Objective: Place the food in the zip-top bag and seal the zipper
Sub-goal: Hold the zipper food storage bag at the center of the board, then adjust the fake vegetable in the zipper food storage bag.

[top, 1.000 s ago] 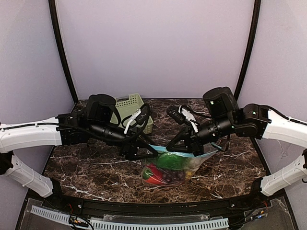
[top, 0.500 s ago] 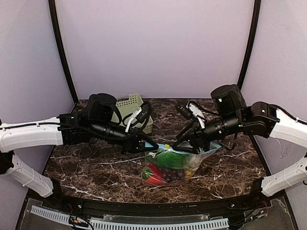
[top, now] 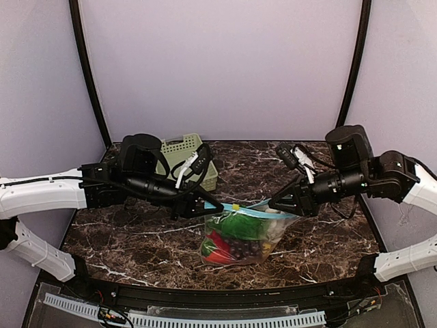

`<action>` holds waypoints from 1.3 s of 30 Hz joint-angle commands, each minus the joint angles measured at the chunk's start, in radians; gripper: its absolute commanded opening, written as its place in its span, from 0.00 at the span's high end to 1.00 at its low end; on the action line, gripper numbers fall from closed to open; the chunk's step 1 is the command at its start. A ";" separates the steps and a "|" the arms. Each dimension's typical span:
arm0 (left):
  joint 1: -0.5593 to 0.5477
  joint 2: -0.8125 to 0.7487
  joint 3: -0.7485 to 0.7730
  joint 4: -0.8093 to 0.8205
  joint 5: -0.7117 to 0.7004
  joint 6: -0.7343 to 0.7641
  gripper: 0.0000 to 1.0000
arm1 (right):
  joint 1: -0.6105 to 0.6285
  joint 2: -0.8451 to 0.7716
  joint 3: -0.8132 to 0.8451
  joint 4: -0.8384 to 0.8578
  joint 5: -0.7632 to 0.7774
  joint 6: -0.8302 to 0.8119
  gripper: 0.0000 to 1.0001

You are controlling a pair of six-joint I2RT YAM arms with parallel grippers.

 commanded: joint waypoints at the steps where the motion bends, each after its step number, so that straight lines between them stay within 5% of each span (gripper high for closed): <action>1: -0.004 -0.023 -0.004 0.048 0.003 -0.009 0.99 | -0.008 0.034 -0.037 0.015 -0.031 0.021 0.78; 8: -0.004 -0.030 -0.010 0.048 0.002 -0.012 0.99 | -0.010 0.098 -0.061 0.070 -0.134 -0.035 0.79; 15: -0.003 -0.031 -0.010 0.076 0.004 -0.014 0.99 | -0.010 0.119 -0.080 0.159 -0.222 -0.109 0.59; 24: -0.002 -0.031 -0.008 0.078 0.005 -0.019 0.99 | -0.009 0.213 -0.050 0.226 -0.267 -0.147 0.55; 27: -0.003 -0.032 -0.009 0.077 -0.006 -0.018 0.99 | -0.009 0.229 -0.055 0.248 -0.279 -0.145 0.66; 32: -0.003 -0.040 -0.011 0.081 -0.034 -0.016 0.99 | -0.002 0.249 -0.091 0.236 -0.250 -0.141 1.00; 39: -0.002 -0.070 -0.014 0.086 -0.098 -0.002 0.99 | 0.002 0.246 -0.166 0.194 -0.200 -0.147 1.00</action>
